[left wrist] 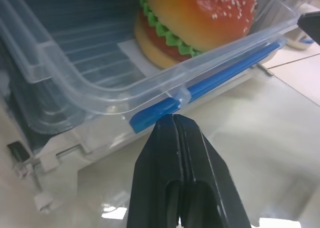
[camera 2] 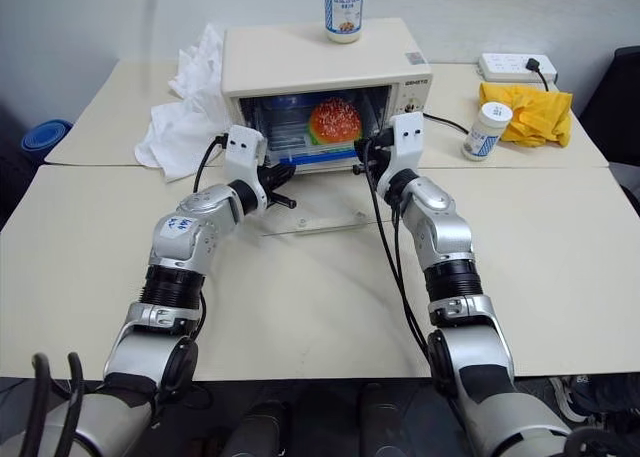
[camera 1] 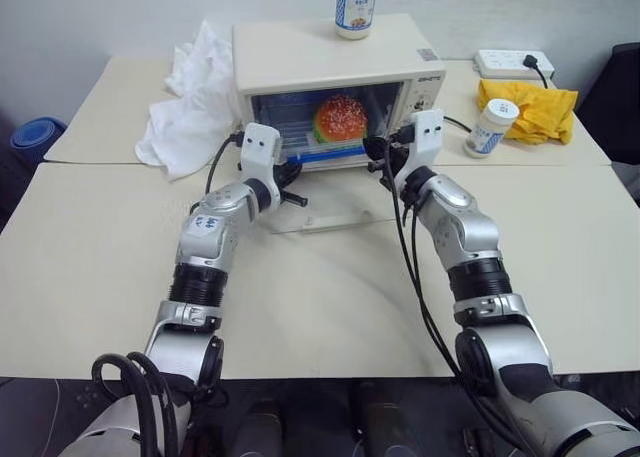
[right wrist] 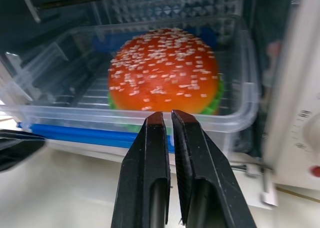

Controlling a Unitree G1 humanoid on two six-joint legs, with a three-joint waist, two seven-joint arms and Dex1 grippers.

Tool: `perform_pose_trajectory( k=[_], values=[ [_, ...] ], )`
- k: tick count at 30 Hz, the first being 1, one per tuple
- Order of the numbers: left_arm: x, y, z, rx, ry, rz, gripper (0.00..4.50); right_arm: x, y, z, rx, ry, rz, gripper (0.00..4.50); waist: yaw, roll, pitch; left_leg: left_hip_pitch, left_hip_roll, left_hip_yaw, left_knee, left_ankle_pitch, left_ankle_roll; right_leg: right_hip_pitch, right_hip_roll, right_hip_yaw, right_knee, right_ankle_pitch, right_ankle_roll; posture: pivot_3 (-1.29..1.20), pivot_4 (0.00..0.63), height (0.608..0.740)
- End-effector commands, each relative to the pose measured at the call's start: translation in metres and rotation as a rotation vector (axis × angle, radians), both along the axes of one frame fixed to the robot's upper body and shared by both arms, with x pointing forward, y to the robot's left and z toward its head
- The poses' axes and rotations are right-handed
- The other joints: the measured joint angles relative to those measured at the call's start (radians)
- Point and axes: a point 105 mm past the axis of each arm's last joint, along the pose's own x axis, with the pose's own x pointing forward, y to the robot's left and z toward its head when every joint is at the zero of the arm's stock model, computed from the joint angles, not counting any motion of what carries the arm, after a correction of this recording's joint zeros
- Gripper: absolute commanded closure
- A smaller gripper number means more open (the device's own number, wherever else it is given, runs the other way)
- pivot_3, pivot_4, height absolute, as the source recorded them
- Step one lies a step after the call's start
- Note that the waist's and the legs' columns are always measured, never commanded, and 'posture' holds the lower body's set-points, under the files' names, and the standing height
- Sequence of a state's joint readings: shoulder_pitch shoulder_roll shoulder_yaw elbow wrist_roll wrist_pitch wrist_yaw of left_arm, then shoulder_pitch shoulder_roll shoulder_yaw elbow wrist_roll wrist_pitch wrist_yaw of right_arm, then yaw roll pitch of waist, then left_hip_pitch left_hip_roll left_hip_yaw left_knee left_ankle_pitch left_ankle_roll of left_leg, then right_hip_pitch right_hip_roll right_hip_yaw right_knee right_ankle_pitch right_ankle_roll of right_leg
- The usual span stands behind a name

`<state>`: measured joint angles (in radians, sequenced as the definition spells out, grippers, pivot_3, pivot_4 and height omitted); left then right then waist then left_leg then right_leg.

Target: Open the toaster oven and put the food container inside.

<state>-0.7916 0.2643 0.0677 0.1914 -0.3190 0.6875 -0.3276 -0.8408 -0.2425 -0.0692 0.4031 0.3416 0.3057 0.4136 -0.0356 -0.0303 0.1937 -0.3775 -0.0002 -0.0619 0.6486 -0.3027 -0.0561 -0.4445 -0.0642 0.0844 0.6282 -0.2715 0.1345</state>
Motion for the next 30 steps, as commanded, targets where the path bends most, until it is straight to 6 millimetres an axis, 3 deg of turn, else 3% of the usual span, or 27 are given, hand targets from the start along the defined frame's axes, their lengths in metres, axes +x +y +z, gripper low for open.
perform_pose_trajectory(
  k=[1, 5, 7, 10, 13, 16, 21, 26, 30],
  values=[
    [-0.045, 0.020, 0.035, -0.052, -0.088, -0.186, 4.50, -0.031, -0.028, 0.014, -0.038, -0.051, 0.025, 4.22, -0.002, 0.000, 0.000, -0.001, 0.001, 0.000, -0.001, 0.000, -0.001, -0.001, 0.000, 0.000, -0.001, 0.000, 0.000, 0.00, 0.150, 0.740],
    [-0.076, 0.059, 0.047, 0.002, -0.088, -0.231, 4.50, -0.076, -0.038, -0.018, -0.133, 0.068, 0.117, 4.22, -0.005, 0.000, 0.000, -0.003, 0.002, 0.000, -0.001, -0.001, -0.001, -0.003, 0.000, -0.001, -0.002, 0.000, 0.000, 0.00, 0.150, 0.740],
    [-0.098, 0.078, 0.057, 0.061, -0.094, -0.289, 4.12, -0.101, -0.043, -0.041, -0.170, 0.149, 0.143, 4.25, -0.005, 0.000, 0.000, -0.003, 0.001, 0.000, 0.001, -0.003, 0.003, -0.003, 0.001, -0.001, -0.001, 0.000, 0.000, 0.00, 0.150, 0.740],
    [-0.132, 0.087, 0.061, 0.156, -0.061, -0.434, 3.30, -0.115, -0.049, -0.057, -0.114, 0.237, 0.116, 4.25, -0.011, 0.000, 0.000, 0.002, 0.001, 0.002, 0.002, -0.003, 0.003, 0.001, 0.001, 0.001, -0.002, -0.001, -0.001, 0.00, 0.150, 0.740],
    [-0.154, 0.094, 0.052, 0.291, 0.006, -0.533, 2.36, -0.113, -0.052, -0.068, -0.075, 0.289, 0.072, 4.25, -0.019, 0.000, 0.000, 0.011, 0.000, 0.003, 0.001, -0.002, 0.004, 0.009, 0.002, 0.002, -0.002, -0.001, -0.002, 0.00, 0.150, 0.740],
    [-0.153, 0.105, 0.058, 0.340, 0.005, -0.515, 1.43, -0.106, -0.055, -0.076, -0.067, 0.302, 0.049, 4.25, -0.020, 0.001, 0.001, 0.018, 0.001, 0.003, -0.001, -0.002, 0.005, 0.017, 0.003, 0.002, -0.005, -0.004, -0.009, 0.00, 0.150, 0.740],
    [-0.153, 0.110, 0.065, 0.380, -0.013, -0.520, 0.01, -0.089, -0.051, -0.087, -0.051, 0.310, 0.037, 4.25, -0.021, 0.001, 0.001, 0.018, 0.001, 0.003, -0.001, -0.003, 0.007, 0.017, 0.003, 0.002, -0.006, -0.001, -0.004, 0.00, 0.150, 0.740],
    [-0.149, 0.107, 0.071, 0.393, -0.047, -0.527, 0.01, -0.072, -0.036, -0.089, -0.053, 0.280, 0.061, 4.25, -0.024, 0.001, 0.001, 0.016, 0.002, 0.004, -0.002, -0.004, 0.008, 0.014, 0.003, 0.001, -0.006, -0.002, -0.004, 0.00, 0.150, 0.740],
    [-0.142, 0.108, 0.072, 0.423, -0.085, -0.500, 0.01, -0.060, -0.026, -0.066, -0.047, 0.184, 0.074, 4.25, -0.025, 0.001, 0.001, 0.016, 0.002, 0.004, -0.002, -0.004, 0.008, 0.014, 0.003, 0.002, -0.005, -0.002, -0.003, 0.00, 0.150, 0.740]
  ],
)
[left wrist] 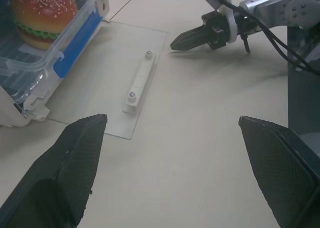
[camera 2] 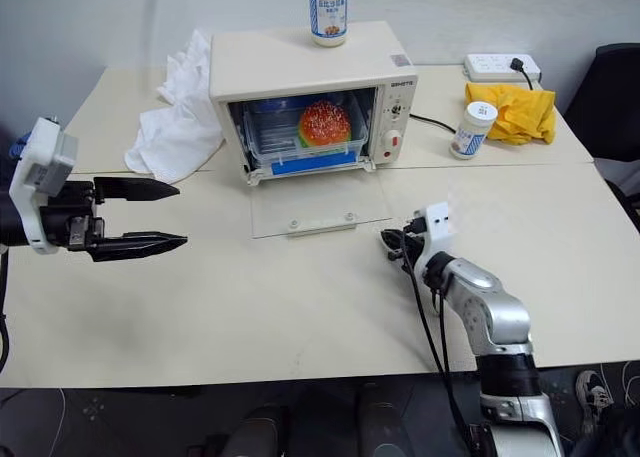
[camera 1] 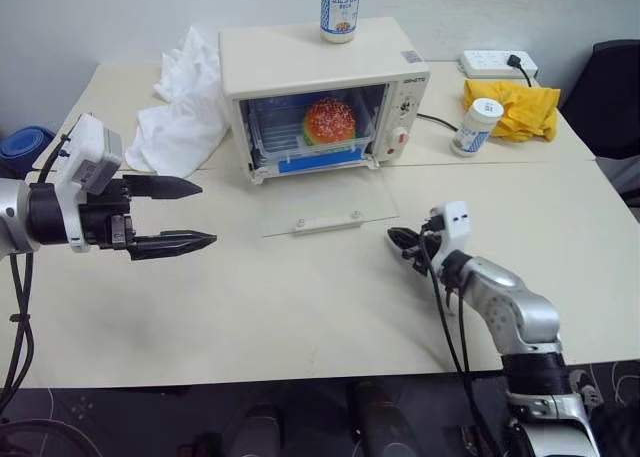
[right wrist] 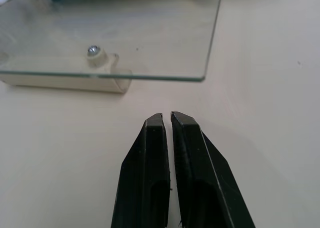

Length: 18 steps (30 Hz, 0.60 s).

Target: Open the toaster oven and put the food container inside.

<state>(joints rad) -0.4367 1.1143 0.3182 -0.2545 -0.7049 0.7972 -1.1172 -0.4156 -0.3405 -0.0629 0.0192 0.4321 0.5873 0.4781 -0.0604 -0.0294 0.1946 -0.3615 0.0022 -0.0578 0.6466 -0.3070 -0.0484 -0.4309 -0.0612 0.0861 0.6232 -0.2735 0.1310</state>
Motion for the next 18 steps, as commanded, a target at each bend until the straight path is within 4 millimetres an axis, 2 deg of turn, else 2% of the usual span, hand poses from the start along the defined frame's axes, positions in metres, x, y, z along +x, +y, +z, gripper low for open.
perform_pose_trajectory(
  k=[1, 5, 7, 13, 14, 18],
  values=[
    [0.006, 0.003, 0.007, 0.016, -0.057, 0.020, 0.01, 0.007, 0.007, 0.041, 0.029, -0.148, 0.033, 4.25, 0.000, 0.000, 0.000, 0.000, 0.000, 0.000, 0.000, 0.000, 0.000, 0.000, 0.000, 0.000, 0.000, 0.000, 0.000, 0.00, 0.150, 0.740],
    [0.012, 0.010, 0.011, 0.001, -0.072, 0.045, 0.01, 0.003, 0.002, 0.087, 0.044, -0.245, 0.086, 4.25, 0.001, 0.001, 0.001, -0.001, 0.000, 0.000, 0.001, 0.000, 0.000, -0.001, 0.000, 0.000, 0.001, 0.000, 0.000, 0.00, 0.150, 0.740],
    [0.013, 0.014, 0.012, 0.002, -0.077, 0.054, 0.00, -0.004, -0.007, 0.105, 0.025, -0.264, 0.116, 3.84, 0.004, 0.001, 0.001, -0.005, 0.000, -0.001, 0.001, 0.000, 0.000, -0.004, 0.000, -0.001, 0.001, 0.000, 0.000, 0.00, 0.150, 0.740],
    [0.012, 0.030, 0.025, -0.006, -0.089, 0.079, 0.00, -0.053, -0.053, 0.153, -0.142, -0.272, 0.271, 1.96, 0.017, 0.003, 0.002, -0.014, -0.001, -0.001, 0.001, 0.000, 0.000, -0.012, -0.001, -0.002, 0.002, 0.000, 0.000, 0.00, 0.150, 0.740],
    [0.012, 0.033, 0.026, -0.005, -0.091, 0.085, 0.00, -0.059, -0.058, 0.159, -0.158, -0.268, 0.287, 1.74, 0.019, 0.003, 0.002, -0.014, -0.001, -0.001, 0.001, 0.000, 0.000, -0.012, -0.001, -0.002, 0.002, 0.000, 0.000, 0.00, 0.150, 0.740],
    [0.012, 0.041, 0.030, -0.003, -0.099, 0.099, 0.00, -0.068, -0.073, 0.172, -0.156, -0.244, 0.303, 0.37, 0.006, 0.003, 0.002, -0.011, 0.000, 0.002, 0.002, 0.000, 0.001, -0.011, 0.000, 0.000, 0.000, 0.000, 0.000, 0.00, 0.150, 0.740]
  ],
)
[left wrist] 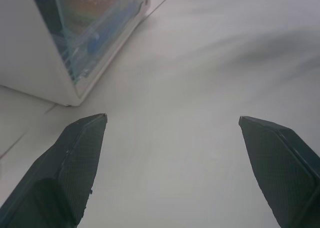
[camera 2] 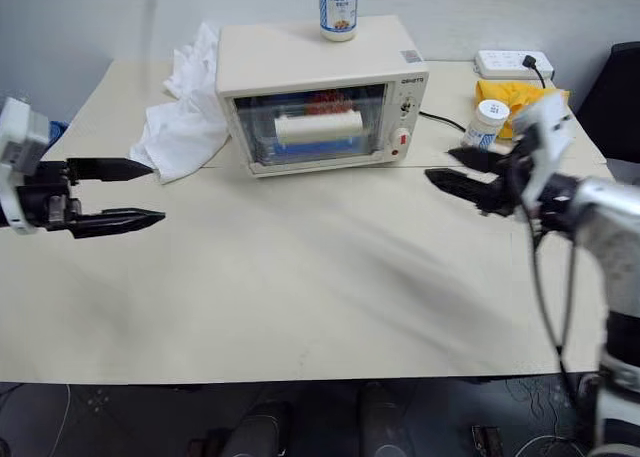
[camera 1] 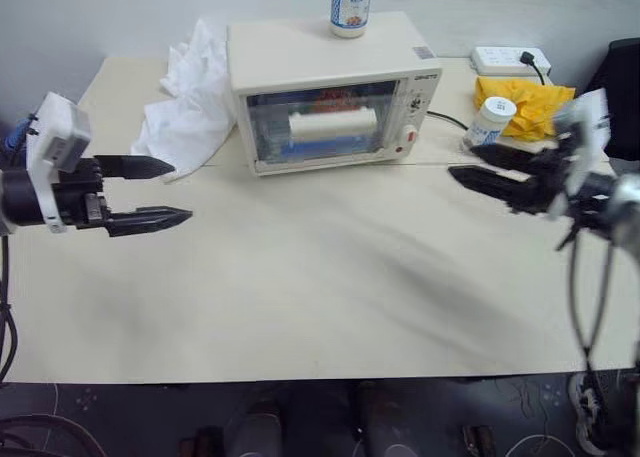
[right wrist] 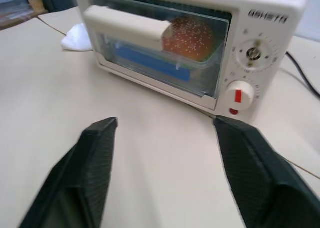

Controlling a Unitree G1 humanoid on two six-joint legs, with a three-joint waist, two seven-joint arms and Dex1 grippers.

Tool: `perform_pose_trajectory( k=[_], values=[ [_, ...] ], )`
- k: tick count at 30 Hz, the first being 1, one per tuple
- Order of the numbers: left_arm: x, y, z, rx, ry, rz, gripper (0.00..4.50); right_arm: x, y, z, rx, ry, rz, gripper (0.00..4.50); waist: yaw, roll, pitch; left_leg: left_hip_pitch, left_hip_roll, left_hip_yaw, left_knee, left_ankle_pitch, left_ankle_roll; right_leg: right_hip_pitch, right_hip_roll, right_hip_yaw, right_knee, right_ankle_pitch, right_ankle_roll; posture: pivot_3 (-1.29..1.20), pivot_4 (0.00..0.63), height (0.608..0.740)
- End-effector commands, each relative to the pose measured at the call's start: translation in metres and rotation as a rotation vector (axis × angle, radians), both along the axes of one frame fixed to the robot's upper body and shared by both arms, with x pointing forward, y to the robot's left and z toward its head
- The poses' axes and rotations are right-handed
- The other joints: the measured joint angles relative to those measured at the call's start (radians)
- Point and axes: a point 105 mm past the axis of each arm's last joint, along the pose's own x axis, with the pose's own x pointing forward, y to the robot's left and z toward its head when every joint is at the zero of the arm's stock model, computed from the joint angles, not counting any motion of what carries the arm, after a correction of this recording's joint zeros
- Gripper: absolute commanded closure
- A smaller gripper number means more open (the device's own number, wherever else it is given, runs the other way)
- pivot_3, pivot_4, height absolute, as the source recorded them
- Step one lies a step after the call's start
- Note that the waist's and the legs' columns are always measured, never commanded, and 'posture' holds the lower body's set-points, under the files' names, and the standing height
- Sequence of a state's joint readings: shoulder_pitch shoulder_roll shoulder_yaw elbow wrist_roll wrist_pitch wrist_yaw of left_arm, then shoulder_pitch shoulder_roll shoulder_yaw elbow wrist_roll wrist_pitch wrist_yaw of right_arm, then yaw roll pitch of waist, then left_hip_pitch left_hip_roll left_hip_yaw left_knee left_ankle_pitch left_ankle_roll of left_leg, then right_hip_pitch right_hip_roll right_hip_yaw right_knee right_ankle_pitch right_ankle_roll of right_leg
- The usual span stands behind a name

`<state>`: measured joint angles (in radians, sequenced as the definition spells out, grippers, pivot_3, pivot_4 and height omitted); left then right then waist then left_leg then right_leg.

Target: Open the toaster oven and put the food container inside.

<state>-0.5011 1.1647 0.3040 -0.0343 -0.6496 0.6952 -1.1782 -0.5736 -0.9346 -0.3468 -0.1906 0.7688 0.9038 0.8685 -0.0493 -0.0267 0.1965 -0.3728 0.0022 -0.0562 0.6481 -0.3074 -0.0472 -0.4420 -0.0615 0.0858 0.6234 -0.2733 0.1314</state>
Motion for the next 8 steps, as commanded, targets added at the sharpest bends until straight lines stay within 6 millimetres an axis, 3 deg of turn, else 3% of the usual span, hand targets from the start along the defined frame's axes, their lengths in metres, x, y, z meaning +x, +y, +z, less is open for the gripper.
perform_pose_trajectory(
  k=[1, 5, 8],
  values=[
    [-0.003, 0.007, 0.018, 0.020, -0.070, 0.012, 0.00, -0.010, -0.003, 0.013, 0.022, -0.011, 0.043, 0.03, -0.008, 0.000, 0.000, 0.001, 0.000, 0.000, 0.000, 0.000, 0.000, 0.000, 0.000, 0.001, 0.001, 0.000, 0.000, 0.00, 0.150, 0.740],
    [0.000, 0.006, 0.020, 0.006, -0.084, 0.015, 0.00, -0.011, 0.002, 0.009, 0.039, -0.001, 0.059, 0.03, -0.010, 0.000, 0.000, 0.003, 0.000, 0.002, 0.001, 0.001, 0.001, 0.000, 0.001, 0.002, 0.004, 0.000, 0.000, 0.00, 0.150, 0.740],
    [-0.001, -0.003, 0.009, 0.010, -0.062, -0.012, 0.00, -0.010, 0.011, -0.005, 0.060, 0.015, 0.061, 0.03, -0.009, 0.000, 0.000, 0.002, 0.000, 0.002, 0.001, 0.001, 0.001, 0.000, 0.000, 0.002, 0.003, 0.000, 0.000, 0.00, 0.150, 0.740]
  ],
)
